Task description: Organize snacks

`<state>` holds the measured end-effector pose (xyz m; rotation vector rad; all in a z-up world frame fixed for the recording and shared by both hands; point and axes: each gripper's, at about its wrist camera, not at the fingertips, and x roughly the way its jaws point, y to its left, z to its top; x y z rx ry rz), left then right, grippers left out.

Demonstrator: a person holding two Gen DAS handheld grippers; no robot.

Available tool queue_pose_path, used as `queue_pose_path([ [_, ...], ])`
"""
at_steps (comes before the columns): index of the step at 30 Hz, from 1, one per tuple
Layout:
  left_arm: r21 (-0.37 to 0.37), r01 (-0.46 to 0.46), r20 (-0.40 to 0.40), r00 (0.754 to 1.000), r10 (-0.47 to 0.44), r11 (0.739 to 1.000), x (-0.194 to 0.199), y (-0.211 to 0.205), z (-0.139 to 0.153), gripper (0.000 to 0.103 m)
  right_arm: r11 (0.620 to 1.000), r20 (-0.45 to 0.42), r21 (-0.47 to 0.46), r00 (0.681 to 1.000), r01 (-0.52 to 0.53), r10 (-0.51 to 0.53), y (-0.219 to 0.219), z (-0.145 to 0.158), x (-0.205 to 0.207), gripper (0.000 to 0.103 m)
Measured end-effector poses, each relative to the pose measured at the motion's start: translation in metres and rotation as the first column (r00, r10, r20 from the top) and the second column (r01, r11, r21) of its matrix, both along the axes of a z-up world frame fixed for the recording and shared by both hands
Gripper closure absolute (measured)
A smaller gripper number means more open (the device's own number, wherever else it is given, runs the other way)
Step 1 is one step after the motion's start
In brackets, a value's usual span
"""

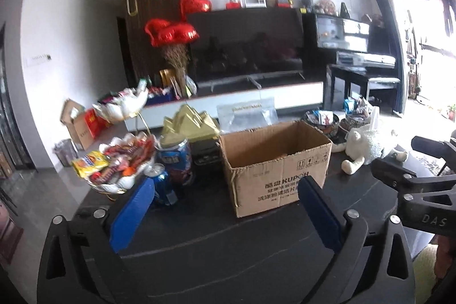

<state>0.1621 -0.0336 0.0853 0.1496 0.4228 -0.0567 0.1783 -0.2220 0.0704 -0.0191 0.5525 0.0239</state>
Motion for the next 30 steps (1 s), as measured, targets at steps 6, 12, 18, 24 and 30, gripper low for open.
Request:
queue_pose_path([
  [6,-0.025,0.006,0.03,1.0,-0.005,1.0,-0.031,0.006,-0.001,0.0,1.0,0.031,0.028,0.999,-0.006,0.006,0.001,-0.004,-0.031,0.011],
  [12,-0.054,0.017,0.013,1.0,-0.016,0.998,-0.053,0.007,-0.007,0.0,0.999,0.039,0.04,0.999,-0.009,0.007,0.0,-0.009,-0.053,0.011],
  [18,-0.044,0.016,0.014,1.0,-0.016,0.999,-0.07,0.005,-0.009,0.0,0.999,0.046,0.042,0.999,-0.006,0.004,0.0,-0.013,-0.072,0.011],
  [24,-0.054,0.016,0.025,1.0,-0.015,0.998,-0.08,0.007,-0.007,0.0,0.999,0.061,0.035,0.998,-0.01,0.008,0.002,-0.013,-0.085,0.011],
  [30,-0.054,0.014,0.033,0.999,-0.012,0.998,-0.085,0.006,-0.007,0.0,0.999,0.071,0.04,0.997,-0.007,0.005,0.001,-0.011,-0.093,0.01],
])
